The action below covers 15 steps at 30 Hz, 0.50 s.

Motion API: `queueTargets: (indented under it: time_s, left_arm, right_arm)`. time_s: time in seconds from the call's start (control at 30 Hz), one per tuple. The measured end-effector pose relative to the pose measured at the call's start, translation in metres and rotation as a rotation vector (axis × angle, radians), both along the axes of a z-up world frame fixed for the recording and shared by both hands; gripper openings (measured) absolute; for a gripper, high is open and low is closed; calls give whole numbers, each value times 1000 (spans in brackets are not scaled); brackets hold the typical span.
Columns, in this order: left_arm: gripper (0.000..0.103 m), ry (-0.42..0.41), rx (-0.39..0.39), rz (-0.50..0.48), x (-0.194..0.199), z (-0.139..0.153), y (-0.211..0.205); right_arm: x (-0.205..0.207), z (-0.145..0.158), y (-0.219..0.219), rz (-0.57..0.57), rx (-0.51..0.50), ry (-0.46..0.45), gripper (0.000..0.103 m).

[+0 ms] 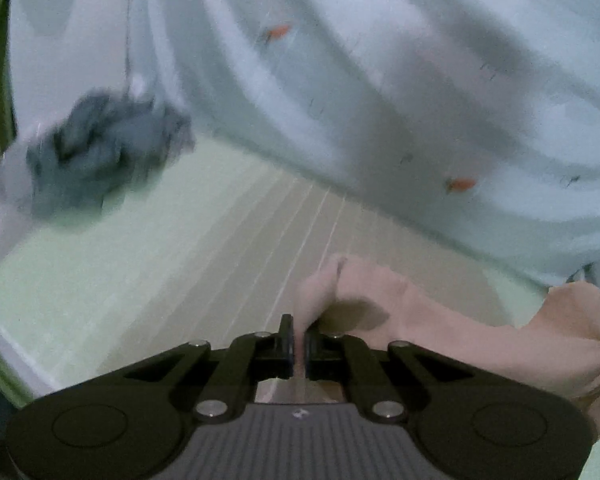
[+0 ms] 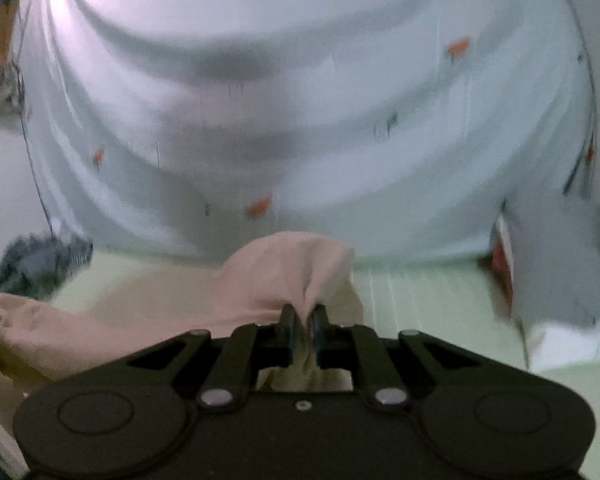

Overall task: Fold clothes
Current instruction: 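Hold the sweater with both grippers and shake it out, lowering it flat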

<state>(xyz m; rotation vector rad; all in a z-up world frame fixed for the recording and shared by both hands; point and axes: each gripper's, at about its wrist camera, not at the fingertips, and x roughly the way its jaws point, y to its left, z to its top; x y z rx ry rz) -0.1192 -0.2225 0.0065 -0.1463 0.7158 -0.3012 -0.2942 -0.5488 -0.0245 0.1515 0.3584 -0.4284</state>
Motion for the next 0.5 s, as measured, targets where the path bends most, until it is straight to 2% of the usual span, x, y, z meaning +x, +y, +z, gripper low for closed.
queueTargets:
  time_s: [0.27,0.4,0.5]
  left_arm:
    - [5,-276,-67,-17,5,112,-12]
    - [5,-343,-72,-34,22,137,-20]
    - [5,-355,-34,-46,52,133,-32]
  right_arm:
    - [2,100,-9,35,-68,-224,9]
    - [13,128,-16,49,-70,-274,9]
    - [38,132,-23,54,-102,-272,9]
